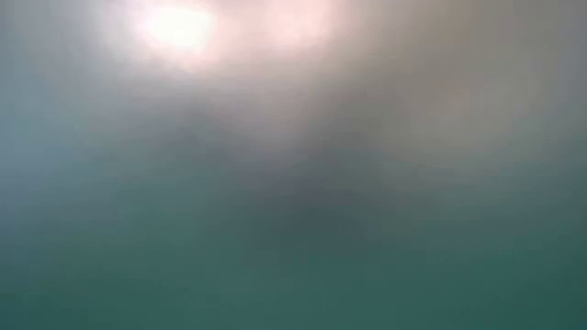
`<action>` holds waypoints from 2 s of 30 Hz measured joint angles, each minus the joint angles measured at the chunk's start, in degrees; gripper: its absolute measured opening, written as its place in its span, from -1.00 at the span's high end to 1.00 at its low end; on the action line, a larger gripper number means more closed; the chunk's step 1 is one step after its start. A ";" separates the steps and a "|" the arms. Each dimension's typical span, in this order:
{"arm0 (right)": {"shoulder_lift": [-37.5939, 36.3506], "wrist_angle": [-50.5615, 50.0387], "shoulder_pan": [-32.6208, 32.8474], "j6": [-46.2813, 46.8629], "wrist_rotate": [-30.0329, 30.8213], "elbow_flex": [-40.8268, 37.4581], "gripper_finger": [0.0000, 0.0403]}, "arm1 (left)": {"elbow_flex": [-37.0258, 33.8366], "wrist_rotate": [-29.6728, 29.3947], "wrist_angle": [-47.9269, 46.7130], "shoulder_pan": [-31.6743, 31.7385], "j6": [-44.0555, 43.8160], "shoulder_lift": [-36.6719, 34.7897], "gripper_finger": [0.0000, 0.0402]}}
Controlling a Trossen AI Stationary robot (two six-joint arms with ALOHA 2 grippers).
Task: Sort Maruchan noodles
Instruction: Put the blue noodle pack into the yellow bin
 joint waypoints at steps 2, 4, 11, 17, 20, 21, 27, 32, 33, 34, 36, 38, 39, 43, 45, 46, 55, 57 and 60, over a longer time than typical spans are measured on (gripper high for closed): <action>0.00 -0.03 -0.04 -0.01 0.06 0.00 0.80 | 0.00 -0.04 -0.01 0.00 0.00 -0.19 0.60; -0.05 -0.03 -0.07 -0.03 0.19 0.00 0.91 | -0.02 -0.11 -0.32 0.00 -0.31 -0.43 0.60; -2.09 -2.10 -0.04 -0.69 -0.52 -0.02 0.95 | -0.02 0.05 -3.92 -0.28 -0.53 -4.64 0.60; -5.03 -4.40 -0.09 -3.02 -1.06 -0.02 0.95 | -0.93 0.17 -4.56 -0.48 -0.26 -11.18 0.60; -6.48 -6.44 -0.09 -4.26 -1.10 -0.02 0.96 | -2.02 0.30 -4.55 -0.52 -0.39 -14.46 0.60; -7.05 -7.02 -0.17 -4.59 -1.11 -0.02 0.96 | -2.39 0.30 -4.43 -0.52 -0.46 -15.52 0.60; -9.54 -8.29 -0.78 -5.33 -1.17 -0.02 0.96 | -4.15 0.27 -4.58 -0.69 -0.68 -21.17 0.60; -11.98 -10.86 -1.61 -7.10 -1.06 -0.02 0.96 | -5.81 0.27 -4.63 -0.87 -0.70 -24.73 0.60; -12.63 -11.49 -1.86 -7.23 -1.07 -0.04 0.96 | -6.24 0.27 -4.63 -0.87 -0.81 -25.41 0.60; -13.33 -11.94 -2.14 -7.57 -1.07 -0.04 0.96 | -6.65 0.25 -4.66 -0.87 -0.93 -26.01 0.60; -15.24 -13.78 -2.85 -9.54 -1.40 -0.04 0.96 | -7.37 0.25 -4.55 -0.87 -1.27 -26.80 0.60; -17.19 -16.11 -3.42 -12.31 -1.88 -0.04 0.96 | -7.97 0.25 -4.77 -0.87 -1.49 -27.15 0.60; -18.20 -17.77 -3.78 -13.18 -1.91 -0.04 0.96 | -8.20 0.25 -4.69 -0.87 -1.59 -27.24 0.60; -22.19 -22.28 -4.87 -15.54 -1.90 -0.04 0.96 | -9.01 0.23 -4.61 -0.85 -1.73 -27.30 0.60; -24.67 -24.50 -5.49 -17.03 -1.92 -0.04 0.96 | -9.33 0.23 -4.39 -0.85 -1.73 -27.30 0.60; -25.88 -25.99 -5.84 -17.69 -1.89 -0.04 0.96 | -9.52 0.23 -4.21 -0.85 -1.71 -27.30 0.60; -34.47 -40.62 -9.45 -23.05 -1.13 -0.04 0.96 | -10.36 0.19 -2.86 -0.85 -1.72 -27.26 0.60; -35.35 -42.84 -9.95 -23.81 1.81 -0.04 0.96 | -10.36 0.19 -2.74 -0.85 -1.70 -27.26 0.60; -36.88 -44.88 -10.91 -26.31 9.84 -0.04 0.96 | -10.36 0.19 -2.69 -0.85 -1.70 -27.26 0.60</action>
